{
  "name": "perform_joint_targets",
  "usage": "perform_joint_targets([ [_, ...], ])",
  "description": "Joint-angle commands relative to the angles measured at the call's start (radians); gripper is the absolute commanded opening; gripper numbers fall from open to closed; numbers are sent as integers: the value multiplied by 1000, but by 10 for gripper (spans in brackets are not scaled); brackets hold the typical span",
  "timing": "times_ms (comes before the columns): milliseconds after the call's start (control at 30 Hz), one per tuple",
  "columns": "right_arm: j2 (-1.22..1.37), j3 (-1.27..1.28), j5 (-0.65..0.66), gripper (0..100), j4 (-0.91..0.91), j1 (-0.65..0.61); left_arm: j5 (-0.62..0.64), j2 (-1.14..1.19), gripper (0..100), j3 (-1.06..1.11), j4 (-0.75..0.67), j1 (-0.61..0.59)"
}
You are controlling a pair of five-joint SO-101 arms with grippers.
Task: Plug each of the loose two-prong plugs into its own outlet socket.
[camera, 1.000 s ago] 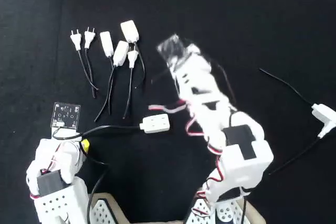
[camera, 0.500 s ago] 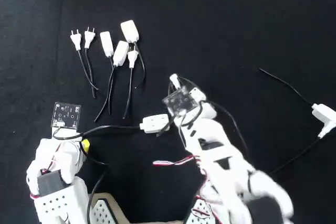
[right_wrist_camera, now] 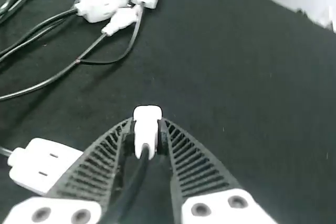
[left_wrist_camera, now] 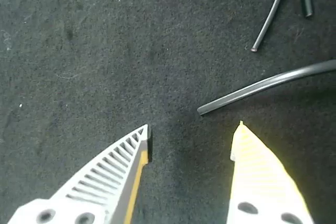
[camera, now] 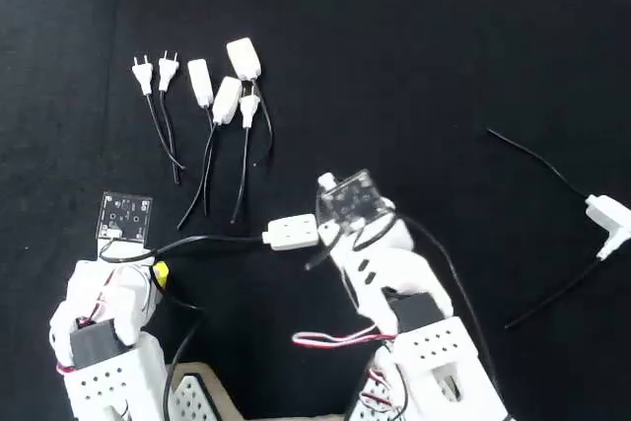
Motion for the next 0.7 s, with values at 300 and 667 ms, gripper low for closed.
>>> perform_joint_targets([
  [300, 429, -410, -184, 11, 250, -28, -6, -3, 257, -7, 8, 10],
  [667, 456, -578, -341, 11, 451, -80, -6, -3, 257, -7, 8, 10],
])
